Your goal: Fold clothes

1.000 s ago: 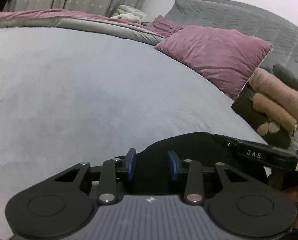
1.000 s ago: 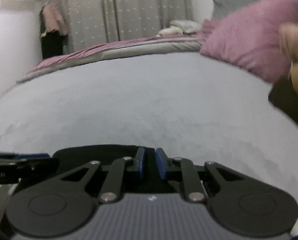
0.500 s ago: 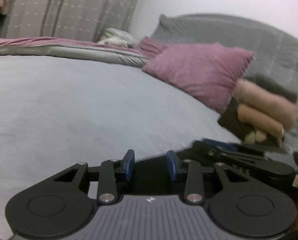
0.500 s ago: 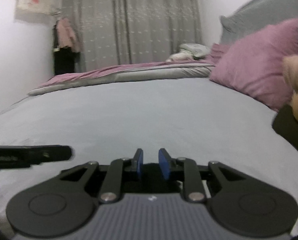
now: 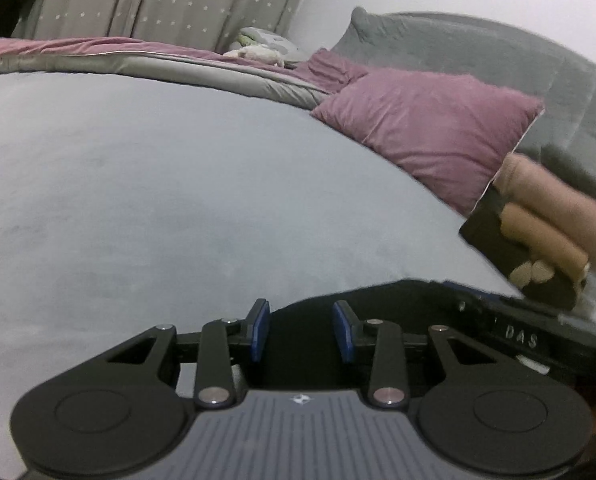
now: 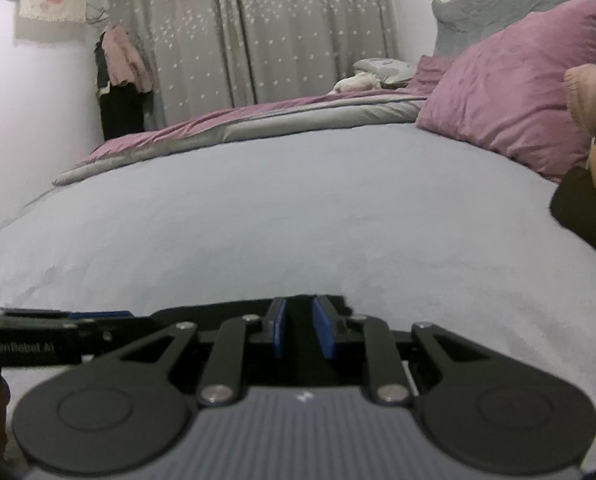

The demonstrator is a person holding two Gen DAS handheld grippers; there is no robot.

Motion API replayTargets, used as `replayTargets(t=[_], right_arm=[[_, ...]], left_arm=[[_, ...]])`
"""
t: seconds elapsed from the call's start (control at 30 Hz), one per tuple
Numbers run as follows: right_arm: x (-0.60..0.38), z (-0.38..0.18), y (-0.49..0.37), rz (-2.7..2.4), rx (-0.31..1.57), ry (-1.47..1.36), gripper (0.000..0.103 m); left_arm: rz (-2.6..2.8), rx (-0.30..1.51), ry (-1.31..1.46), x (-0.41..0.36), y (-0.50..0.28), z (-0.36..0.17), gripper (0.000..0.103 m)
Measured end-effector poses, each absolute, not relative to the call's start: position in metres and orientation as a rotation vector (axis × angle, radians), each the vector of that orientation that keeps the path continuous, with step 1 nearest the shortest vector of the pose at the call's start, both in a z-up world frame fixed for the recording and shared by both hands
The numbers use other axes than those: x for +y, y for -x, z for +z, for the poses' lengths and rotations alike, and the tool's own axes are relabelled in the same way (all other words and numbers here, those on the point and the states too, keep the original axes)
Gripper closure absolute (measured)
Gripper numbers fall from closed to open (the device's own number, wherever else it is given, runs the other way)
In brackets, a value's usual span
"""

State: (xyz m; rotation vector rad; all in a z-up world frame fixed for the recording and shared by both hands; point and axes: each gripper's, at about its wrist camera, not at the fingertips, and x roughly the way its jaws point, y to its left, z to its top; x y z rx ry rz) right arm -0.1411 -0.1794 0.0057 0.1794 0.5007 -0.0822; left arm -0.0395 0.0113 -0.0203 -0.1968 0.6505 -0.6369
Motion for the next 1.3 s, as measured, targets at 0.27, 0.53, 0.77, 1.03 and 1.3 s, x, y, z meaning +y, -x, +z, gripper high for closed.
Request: replayTargets(t=[0.27,0.53,0.77,1.03,1.3], right_arm=[[-0.168,0.022,0.152,-0.049,0.548,-0.131,0.077],[-0.158,0.034,0.171,-0.055,0.611,-0.118,0.075],[-0.164,0.03,0.197,-0.084,0.657,-0.108,0.073],[-0.169,0.027,0.221,-0.125,0.699,-0.107,0.067],[-0.176,0.024,0.235,-0.175,0.726,-0.159,0.063]], left_arm=[[-0.708,0.676,0.15,0.0,0.049,-0.019,0.068],[-0.72,0.684,0.097,-0.007,0.056,-0.018,0.066],[-0.696,0.715,0.093,-0.007,0.058,-0.017,0.066],[-0.644,0.731,0.15,0.006,0.073,-0.014,0.066],[-0.687,0.717,0.057,0.0,0.101,-0.016,0.061]])
